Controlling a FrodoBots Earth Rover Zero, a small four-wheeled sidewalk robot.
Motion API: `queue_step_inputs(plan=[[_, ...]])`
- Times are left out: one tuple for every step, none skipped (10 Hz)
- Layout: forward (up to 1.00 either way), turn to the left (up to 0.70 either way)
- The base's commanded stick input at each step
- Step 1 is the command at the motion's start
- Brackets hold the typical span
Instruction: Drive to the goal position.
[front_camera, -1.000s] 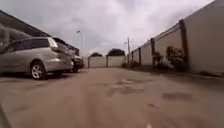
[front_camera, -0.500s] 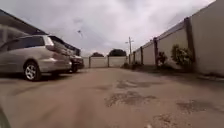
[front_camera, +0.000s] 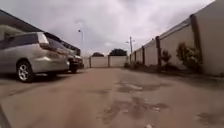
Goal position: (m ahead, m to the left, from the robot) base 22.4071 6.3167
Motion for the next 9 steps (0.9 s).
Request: queue_step_inputs(plan=[[0.85, 0.00], [0.85, 0.00], [0.85, 0.00], [0.85, 0.00], [0.85, 0.00], [0.85, 0.00], [0.85, 0.00], [0.85, 0.00], [0.85, 0.00]])
